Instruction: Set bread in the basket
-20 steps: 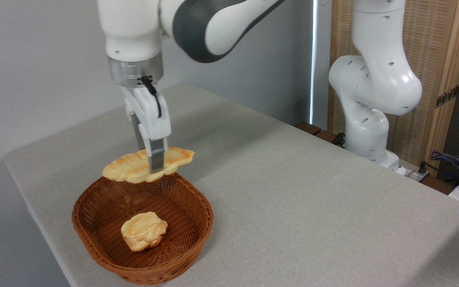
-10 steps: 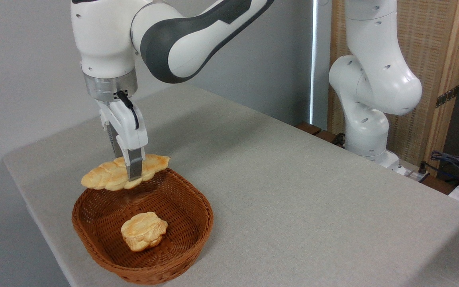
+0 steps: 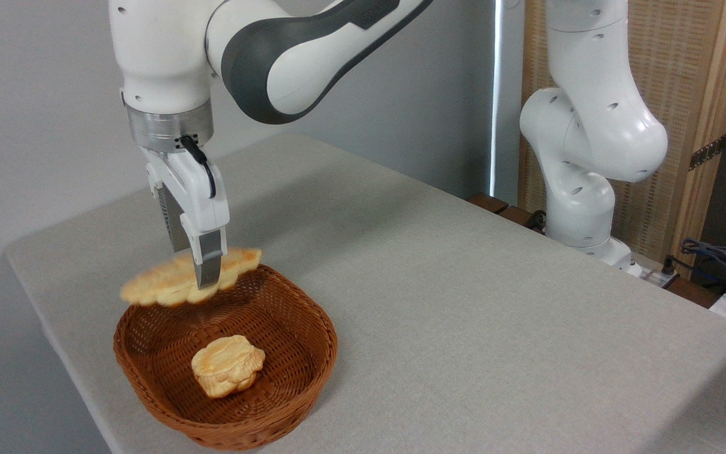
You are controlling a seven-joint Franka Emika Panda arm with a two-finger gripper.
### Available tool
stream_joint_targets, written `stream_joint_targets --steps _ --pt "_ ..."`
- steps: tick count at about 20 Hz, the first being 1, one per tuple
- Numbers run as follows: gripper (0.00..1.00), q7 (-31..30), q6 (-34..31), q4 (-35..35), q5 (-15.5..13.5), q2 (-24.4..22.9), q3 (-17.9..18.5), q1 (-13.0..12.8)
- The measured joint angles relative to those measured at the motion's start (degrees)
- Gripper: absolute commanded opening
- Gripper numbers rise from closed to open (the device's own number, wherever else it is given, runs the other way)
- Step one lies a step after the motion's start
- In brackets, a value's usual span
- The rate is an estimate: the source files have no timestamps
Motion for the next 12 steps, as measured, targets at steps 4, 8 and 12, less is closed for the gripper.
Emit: stream_joint_targets --steps 4,8,12 --pt "1.00 0.0 0.0 0.1 0.0 0.0 0.0 0.0" --pt "1.00 0.0 0.0 0.2 0.0 0.0 0.0 0.0" --pt "1.00 0.0 0.0 2.1 0.0 -0.1 0.3 0.3"
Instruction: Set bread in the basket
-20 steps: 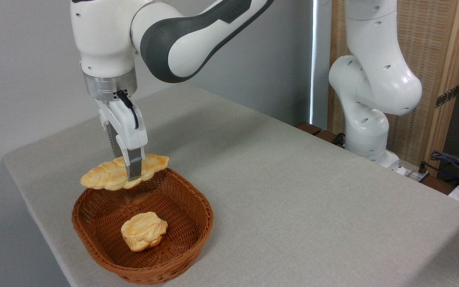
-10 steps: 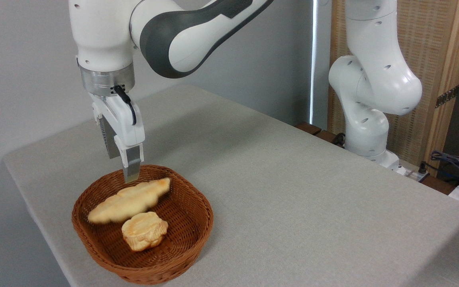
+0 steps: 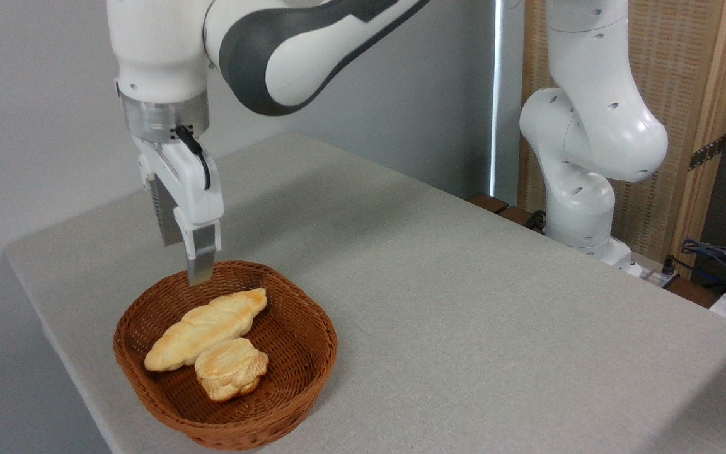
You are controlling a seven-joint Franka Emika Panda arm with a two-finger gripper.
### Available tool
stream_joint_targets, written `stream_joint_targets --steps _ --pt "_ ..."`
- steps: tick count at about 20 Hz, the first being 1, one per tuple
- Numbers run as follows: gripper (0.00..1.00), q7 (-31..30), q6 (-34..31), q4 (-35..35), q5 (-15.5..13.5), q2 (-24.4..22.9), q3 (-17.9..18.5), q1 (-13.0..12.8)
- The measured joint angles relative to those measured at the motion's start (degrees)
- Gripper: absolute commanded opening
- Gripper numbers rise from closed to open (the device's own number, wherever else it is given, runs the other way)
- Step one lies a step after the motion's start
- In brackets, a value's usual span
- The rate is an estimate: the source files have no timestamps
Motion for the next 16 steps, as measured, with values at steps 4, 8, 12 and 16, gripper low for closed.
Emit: stream_joint_targets --steps 4,8,12,16 --pt "1.00 0.0 -4.9 3.2 0.5 -0.4 1.5 1.2" --pt "1.00 -2.1 -13.6 7.6 4.9 -0.9 1.6 3.7" --pt "1.00 -4.6 -17.6 8.8 8.1 -2.0 1.6 4.1" --pt "1.00 -4.9 -20.1 8.6 8.5 -5.6 1.6 4.7"
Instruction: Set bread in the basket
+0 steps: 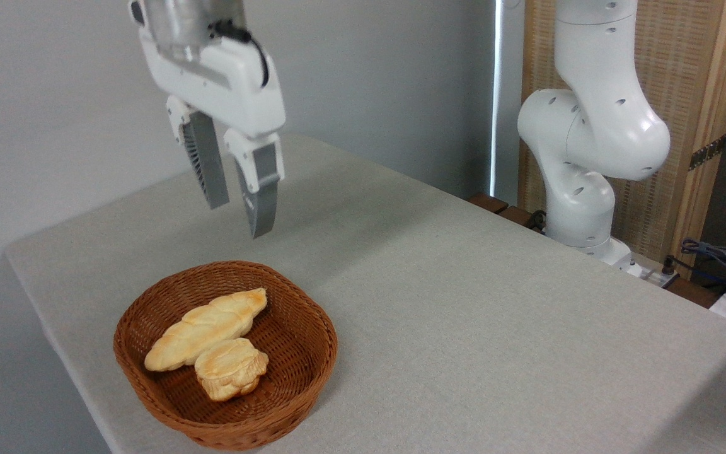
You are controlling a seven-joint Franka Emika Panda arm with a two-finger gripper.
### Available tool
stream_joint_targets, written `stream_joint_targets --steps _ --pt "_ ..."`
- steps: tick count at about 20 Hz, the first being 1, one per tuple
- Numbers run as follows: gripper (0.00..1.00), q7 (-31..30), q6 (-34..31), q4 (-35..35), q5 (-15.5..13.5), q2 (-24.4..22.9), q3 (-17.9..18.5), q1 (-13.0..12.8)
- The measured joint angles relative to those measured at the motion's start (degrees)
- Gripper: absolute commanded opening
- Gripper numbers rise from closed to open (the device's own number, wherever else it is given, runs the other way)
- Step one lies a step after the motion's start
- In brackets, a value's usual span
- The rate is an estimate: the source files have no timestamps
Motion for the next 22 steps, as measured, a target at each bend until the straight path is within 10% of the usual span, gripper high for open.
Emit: stream_joint_targets --steps 22 --pt "1.00 0.6 -0.3 -7.7 2.2 -5.8 0.0 0.7"
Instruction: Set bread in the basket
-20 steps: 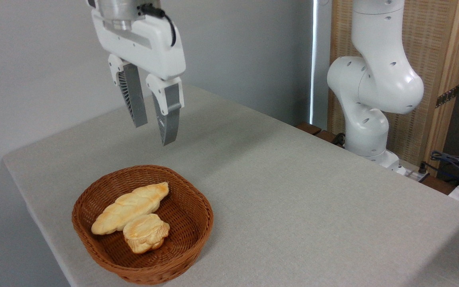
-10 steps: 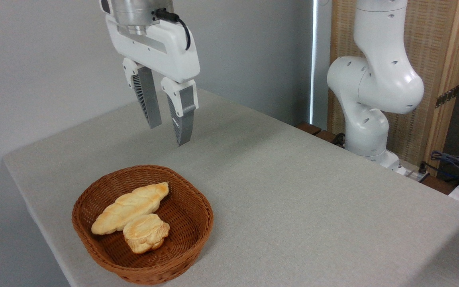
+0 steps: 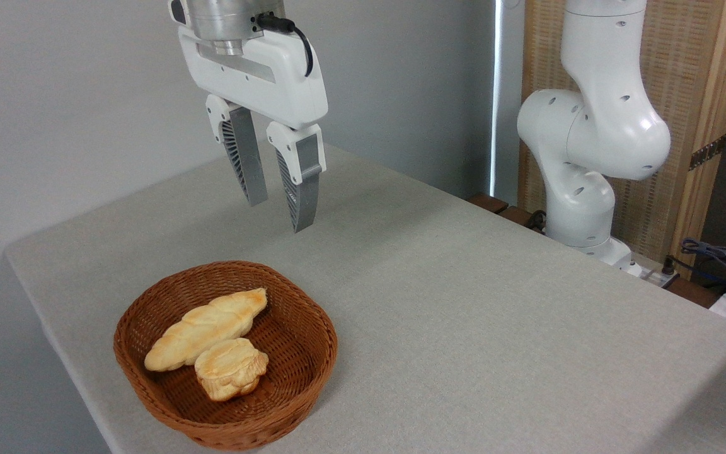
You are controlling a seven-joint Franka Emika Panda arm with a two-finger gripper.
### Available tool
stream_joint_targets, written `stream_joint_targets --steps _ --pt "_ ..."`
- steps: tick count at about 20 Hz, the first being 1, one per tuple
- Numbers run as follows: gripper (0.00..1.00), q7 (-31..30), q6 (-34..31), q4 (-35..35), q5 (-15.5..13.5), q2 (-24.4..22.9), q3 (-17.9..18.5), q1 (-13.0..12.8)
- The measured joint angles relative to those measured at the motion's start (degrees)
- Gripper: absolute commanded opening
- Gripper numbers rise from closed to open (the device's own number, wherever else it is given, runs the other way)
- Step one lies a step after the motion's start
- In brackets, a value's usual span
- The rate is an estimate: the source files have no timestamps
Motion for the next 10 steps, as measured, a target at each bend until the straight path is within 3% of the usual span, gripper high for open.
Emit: stream_joint_targets --steps 3,10 --pt "1.00 0.0 -0.3 -0.1 1.4 0.0 0.0 0.0" --pt "1.00 0.0 -0.6 -0.2 1.5 0.0 0.0 0.0"
